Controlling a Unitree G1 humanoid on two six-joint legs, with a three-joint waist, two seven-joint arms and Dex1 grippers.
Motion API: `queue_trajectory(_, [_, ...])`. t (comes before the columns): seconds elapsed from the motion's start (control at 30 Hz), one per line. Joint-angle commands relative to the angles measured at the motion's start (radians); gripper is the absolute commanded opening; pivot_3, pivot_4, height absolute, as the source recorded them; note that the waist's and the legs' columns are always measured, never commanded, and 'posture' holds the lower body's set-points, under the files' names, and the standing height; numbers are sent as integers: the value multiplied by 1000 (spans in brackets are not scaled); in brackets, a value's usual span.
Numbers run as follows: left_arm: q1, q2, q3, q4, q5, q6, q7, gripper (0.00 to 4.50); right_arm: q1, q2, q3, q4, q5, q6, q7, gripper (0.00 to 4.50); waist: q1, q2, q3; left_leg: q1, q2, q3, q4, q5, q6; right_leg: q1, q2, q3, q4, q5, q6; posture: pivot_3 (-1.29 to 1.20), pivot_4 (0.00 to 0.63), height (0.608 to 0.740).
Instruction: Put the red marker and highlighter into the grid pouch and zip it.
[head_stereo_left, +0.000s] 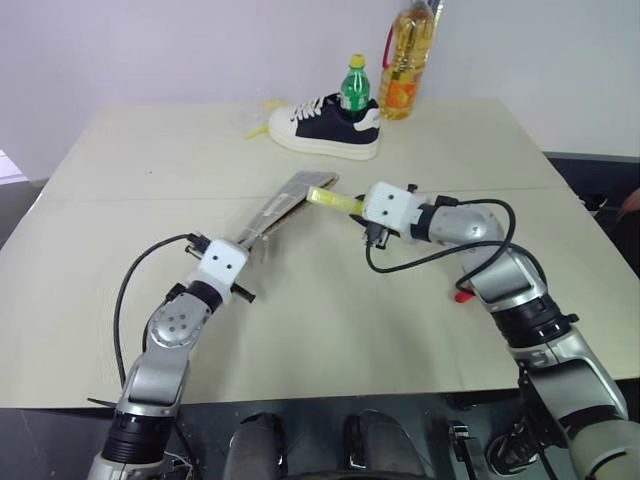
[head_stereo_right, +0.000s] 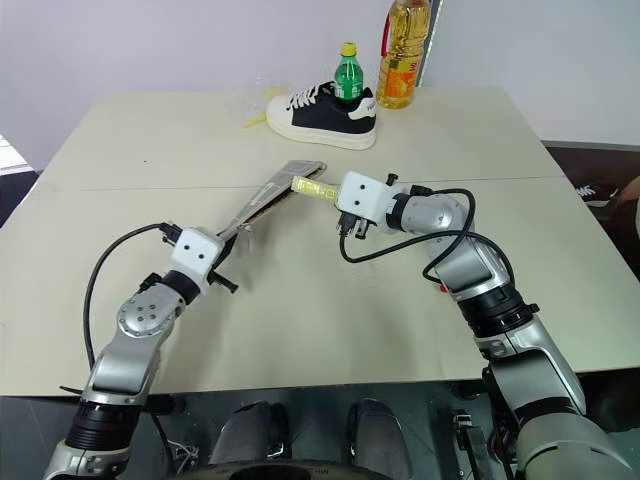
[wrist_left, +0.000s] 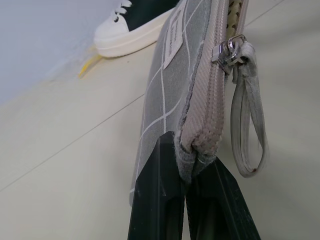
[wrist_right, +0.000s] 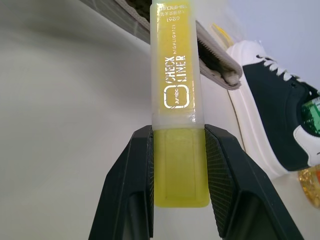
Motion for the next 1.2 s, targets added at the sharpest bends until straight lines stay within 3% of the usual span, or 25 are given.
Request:
queue_trajectory(0.03, [-12,3,-4,-49,-12,-30,-8,0,-24,-10,15,-14,-35,-60,15,845,0,0,0,0,0,0,0,0,0,0,0,0,0,0,0,0,150,705])
queue_trajectory(0.23, [0,25,-16,-61,-13,-59,-51,0,-22,-25,44,-24,-91,-125,46,845,0,0,0,0,0,0,0,0,0,0,0,0,0,0,0,0,150,705])
queue_trajectory(0.43, [48,128,-49,-89,0,-127,-154,0,-26,-63,101,-42,-185,-234,75,845,-1,1,0,0,0,0,0,0,0,0,0,0,0,0,0,0,150,705])
queue_trajectory(0.67, [48,178,-58,-97,-38,-140,-247,0,-30,-56,152,-60,-228,-389,113,845,-1,1,0,0,0,0,0,0,0,0,0,0,0,0,0,0,150,705])
queue_trajectory(0.9, [47,153,-39,-72,-33,-113,-216,0,-18,-56,59,-77,-145,-360,128,4464,1,1,0,0,0,0,1,0,0,0,0,0,0,0,0,0,150,705])
queue_trajectory(1.0, [45,145,-45,-64,-29,-107,-210,0,9,-65,-21,-147,-1,-250,196,4464,1,1,0,0,0,0,1,0,0,0,0,0,0,0,0,0,150,705])
queue_trajectory(1.1, [23,128,-48,-29,-23,-97,-192,0,39,-91,-179,-274,245,90,279,4464,5,1,0,0,0,-1,1,0,0,1,0,0,0,0,0,0,150,705])
queue_trajectory(1.2, [-1,101,-50,2,-21,-89,-170,0,83,-181,-281,-304,312,308,288,4464,8,0,0,0,0,-2,2,0,0,2,0,0,0,0,0,0,150,705])
